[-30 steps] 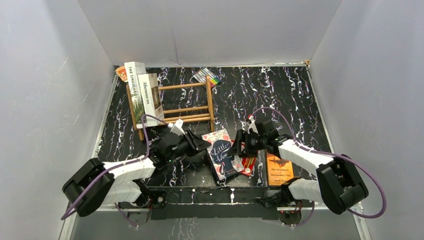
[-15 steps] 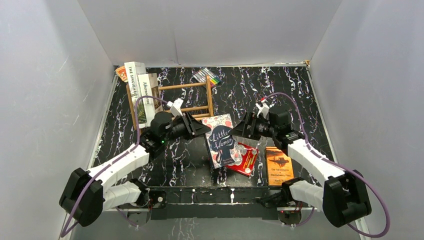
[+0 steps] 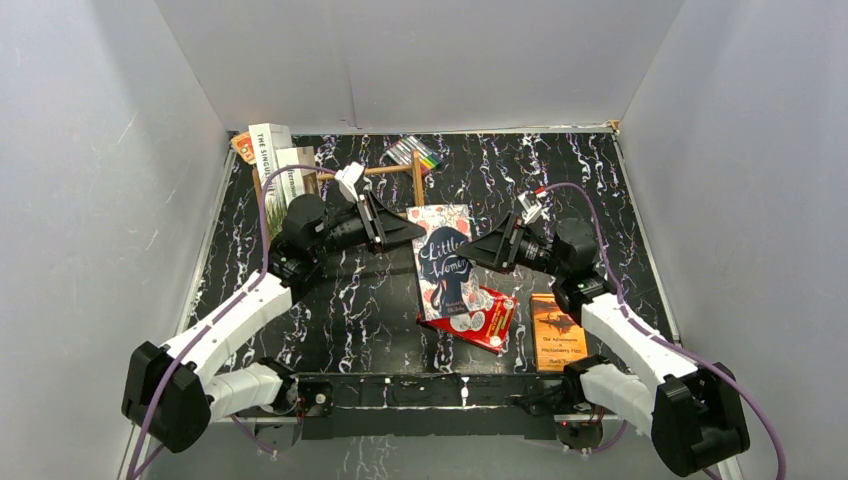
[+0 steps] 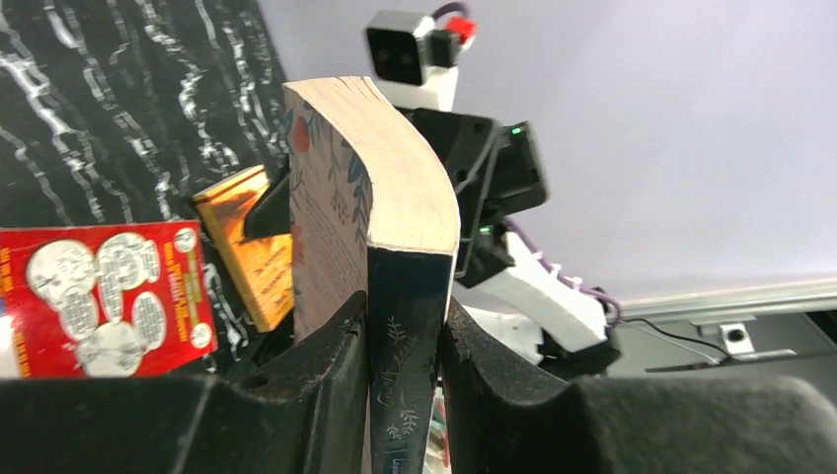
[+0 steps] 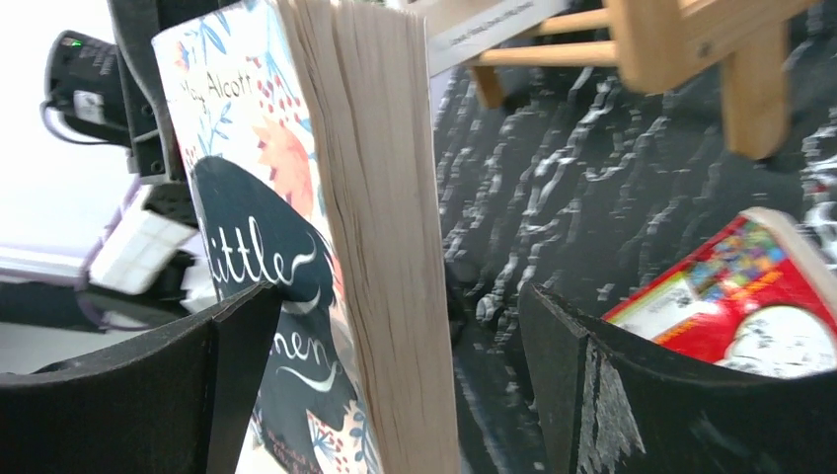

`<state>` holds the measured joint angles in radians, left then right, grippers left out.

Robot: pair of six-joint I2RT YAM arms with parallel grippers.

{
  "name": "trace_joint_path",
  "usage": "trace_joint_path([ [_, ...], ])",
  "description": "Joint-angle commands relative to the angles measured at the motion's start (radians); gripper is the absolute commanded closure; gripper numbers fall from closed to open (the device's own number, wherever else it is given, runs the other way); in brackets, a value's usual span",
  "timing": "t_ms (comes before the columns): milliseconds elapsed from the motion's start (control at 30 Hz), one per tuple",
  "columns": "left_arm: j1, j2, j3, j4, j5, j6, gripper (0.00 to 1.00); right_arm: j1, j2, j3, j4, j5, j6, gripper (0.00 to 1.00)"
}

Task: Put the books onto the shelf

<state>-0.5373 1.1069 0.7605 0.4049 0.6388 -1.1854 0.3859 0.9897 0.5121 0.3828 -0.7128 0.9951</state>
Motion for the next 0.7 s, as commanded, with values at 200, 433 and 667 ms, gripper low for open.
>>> trace_joint_path([
  [200,0.014,0.046,0.225,0.202,0.116,-0.152,1.00,0.026,-0.019,0.035,0.459,-0.107,0.383,0.02],
  [433,0.030,0.058,0.243,0.161,0.109,-0.132,1.00,0.027,-0.058,-0.003,0.683,-0.033,0.508,0.26],
  [667,0.049,0.046,0.232,0.091,0.100,-0.091,1.00,0.027,-0.077,0.038,0.595,-0.031,0.456,0.78],
])
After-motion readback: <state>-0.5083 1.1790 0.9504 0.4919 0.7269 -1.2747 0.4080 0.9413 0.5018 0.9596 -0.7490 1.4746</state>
